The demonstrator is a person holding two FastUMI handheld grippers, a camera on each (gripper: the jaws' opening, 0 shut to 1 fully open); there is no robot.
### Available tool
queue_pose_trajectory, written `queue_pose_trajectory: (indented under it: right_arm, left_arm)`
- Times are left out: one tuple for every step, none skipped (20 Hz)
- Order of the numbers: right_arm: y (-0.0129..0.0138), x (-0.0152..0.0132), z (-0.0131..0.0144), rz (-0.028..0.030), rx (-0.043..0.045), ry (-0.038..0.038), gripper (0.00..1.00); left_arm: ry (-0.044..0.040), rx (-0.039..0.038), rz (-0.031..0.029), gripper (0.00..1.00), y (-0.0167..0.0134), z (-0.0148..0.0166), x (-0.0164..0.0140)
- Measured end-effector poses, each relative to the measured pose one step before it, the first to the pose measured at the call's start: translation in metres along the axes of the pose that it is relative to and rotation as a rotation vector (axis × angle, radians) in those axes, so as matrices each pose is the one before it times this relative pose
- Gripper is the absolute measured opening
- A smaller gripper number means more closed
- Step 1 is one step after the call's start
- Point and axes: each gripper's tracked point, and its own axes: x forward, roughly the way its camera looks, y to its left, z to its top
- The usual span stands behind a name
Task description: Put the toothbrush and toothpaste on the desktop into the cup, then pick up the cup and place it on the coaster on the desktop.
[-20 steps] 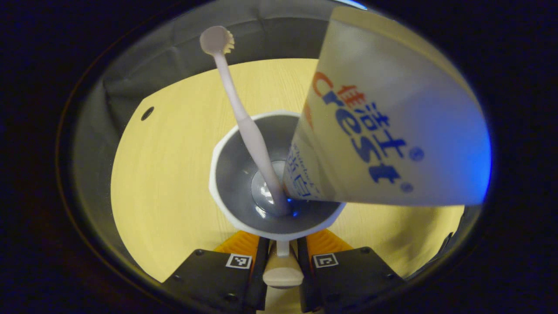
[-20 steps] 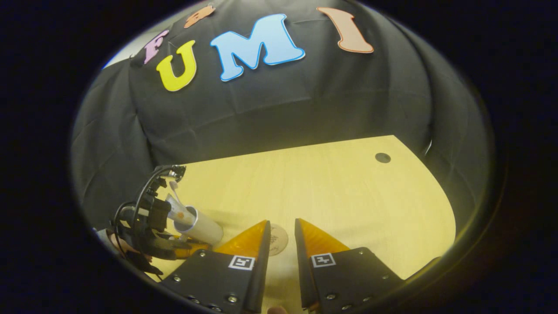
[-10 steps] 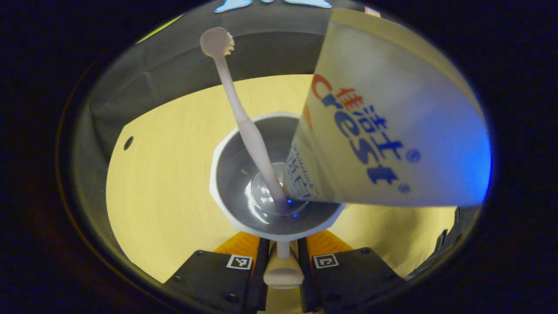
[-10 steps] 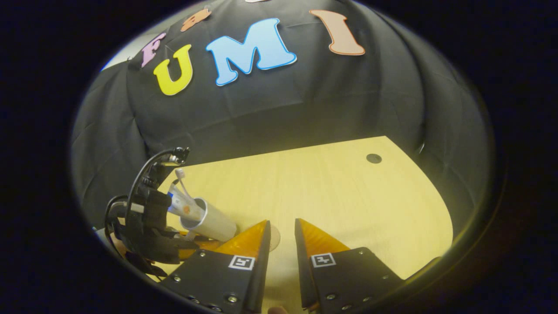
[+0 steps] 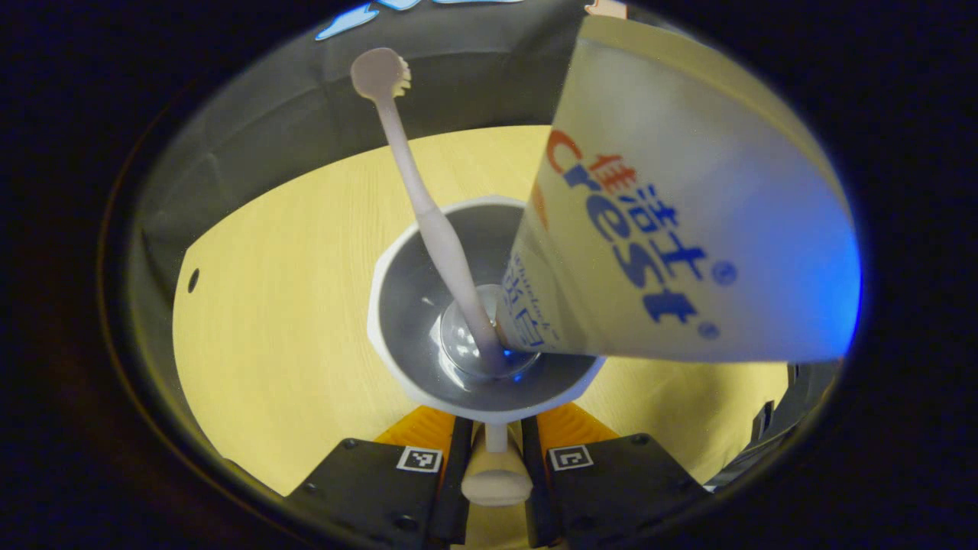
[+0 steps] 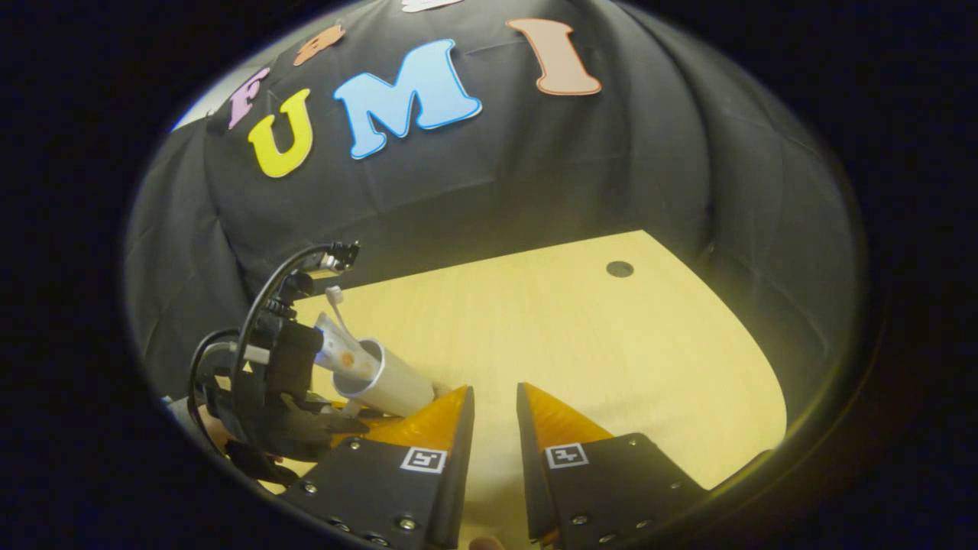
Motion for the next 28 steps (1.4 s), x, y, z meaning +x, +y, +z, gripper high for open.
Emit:
queue_pose_trajectory:
  right_arm:
    - [-0.00245,-0.00066,0.00007,-0.00364,0.00533,0.00002,0.33]
    - [-0.00171,-0.00088,-0.00021,-0.00213,0.00527,0.00059,0.33]
    - [-0.00144,-0.00096,0.00015,-0.00115,0.00416,0.00087,0.33]
    - [-0.00113,-0.00058,-0.00071,-0.00133,0.00243,-0.00105,0.33]
    - [-0.00148,0.00004,0.00039,-0.00126,0.00014,0.00001,0.33]
    - [-0.00101,-0.00116,-0.00136,-0.00033,-0.00074,0.00102,0.33]
    - [-0.00037,-0.00042,0.00064,0.00065,-0.00041,0.00078,0.33]
    - [-0.00016,-0.00053,-0.00052,0.00124,-0.00107,0.00003,0.33]
    - [-0.00017,-0.00050,-0.00002,0.00118,-0.00130,-0.00080,0.33]
    - [0.00056,-0.00017,0.00022,0.00223,-0.00098,-0.00083,0.33]
    - [0.00100,-0.00016,0.00042,0.00451,0.00044,-0.00042,0.33]
    - [0.00111,-0.00091,-0.00038,0.00440,0.00044,0.00004,0.33]
    - [0.00117,-0.00045,0.00158,0.00247,-0.00081,-0.00059,0.33]
    - [0.00053,-0.00136,-0.00015,0.00353,-0.00147,-0.00262,0.33]
    - [0.00092,-0.00124,0.00169,0.00359,-0.00260,-0.00376,0.33]
    - [0.00071,-0.00208,0.00076,0.00250,-0.00362,-0.00372,0.33]
    - [0.00094,-0.00048,0.00165,0.00305,-0.00337,-0.00471,0.33]
    - [0.00132,-0.00300,0.00142,0.00452,-0.00309,-0.00420,0.33]
    - [0.00170,-0.00212,0.00245,0.00476,-0.00413,-0.00659,0.33]
    - [0.00129,-0.00224,0.00140,0.00364,-0.00709,-0.00756,0.33]
    - [0.00137,-0.00255,0.00231,0.00380,-0.00771,-0.00685,0.33]
    - [0.00272,-0.00337,0.00146,0.00670,-0.00714,-0.00747,0.32]
    - [0.00359,-0.00253,0.00390,0.00889,-0.00619,-0.01071,0.32]
    - [0.00419,-0.00470,0.00167,0.01021,-0.00586,-0.01098,0.32]
    - [0.00540,-0.00375,0.00321,0.01368,-0.00605,-0.01202,0.33]
    - [0.00633,-0.00525,0.00210,0.01466,-0.00907,-0.01026,0.33]
    - [0.00554,-0.00346,0.00323,0.01343,-0.01112,-0.01336,0.33]
    - [0.00511,-0.00405,0.00295,0.00745,-0.01303,-0.01392,0.32]
  left_arm:
    - [0.00973,-0.00184,0.00048,0.36,-0.00043,-0.00129,0.00271]
    - [0.00627,-0.00304,0.00218,0.36,-0.00052,-0.00273,0.00256]
    - [0.00476,-0.00389,0.00172,0.39,0.00035,-0.00065,0.00098]
    - [0.00537,-0.00276,0.00398,0.36,-0.00034,-0.00169,0.00182]
    - [0.00526,-0.00080,0.00370,0.36,0.00002,-0.00126,0.00167]
    - [0.00680,-0.00164,0.00108,0.36,-0.00130,-0.00046,0.00256]
    - [0.01243,-0.00762,0.00132,0.36,-0.00012,-0.00268,0.00114]
    - [-0.01121,-0.00145,0.00285,0.36,-0.00146,0.00282,-0.00028]
    - [0.00944,-0.00161,0.00340,0.36,-0.00003,-0.00098,0.00116]
    - [-0.00390,0.00202,0.00237,0.36,0.00030,-0.00014,0.00042]
    - [0.00622,0.00275,0.00638,0.43,0.00240,-0.00058,0.00101]
    - [-0.00017,0.00668,0.00460,0.37,-0.00167,0.00034,-0.00123]
    - [0.00204,0.00812,0.00572,0.43,-0.00138,-0.00015,-0.00035]
    - [-0.00741,-0.00025,-0.00068,0.44,-0.00208,0.00082,-0.00162]
    - [-0.01600,0.00319,-0.00231,0.45,-0.00265,0.00445,-0.00166]
    - [-0.00433,-0.00040,0.00234,0.40,-0.00021,-0.00029,-0.00083]
    - [-0.00741,-0.00803,-0.00637,0.43,-0.00219,-0.00016,-0.00243]
    - [-0.01521,-0.01160,-0.00401,0.48,-0.00487,0.00140,-0.00443]
    - [-0.02011,-0.01001,-0.00262,0.46,-0.00178,0.00249,-0.00412]
    - [-0.02119,-0.00714,-0.01420,0.52,-0.00344,0.00074,-0.00519]
    - [-0.02413,-0.00356,-0.00624,0.62,-0.00316,0.00111,-0.00776]
    - [-0.03095,0.00624,0.00001,0.66,-0.00127,0.00254,-0.00865]
    - [-0.03379,0.00308,0.00260,0.68,-0.00073,0.00274,-0.01107]
    - [-0.03601,-0.00211,0.00481,0.72,0.00075,0.00152,-0.01160]
    - [-0.03434,-0.00969,0.00365,0.78,-0.00014,0.00220,-0.01301]
    - [-0.03560,-0.01716,0.00171,0.74,-0.00039,0.00248,-0.01425]
    - [-0.04658,-0.02233,0.00037,0.87,0.00072,0.00528,-0.01540]
    - [-0.04852,-0.01497,0.00684,0.95,0.00392,0.00377,-0.01314]
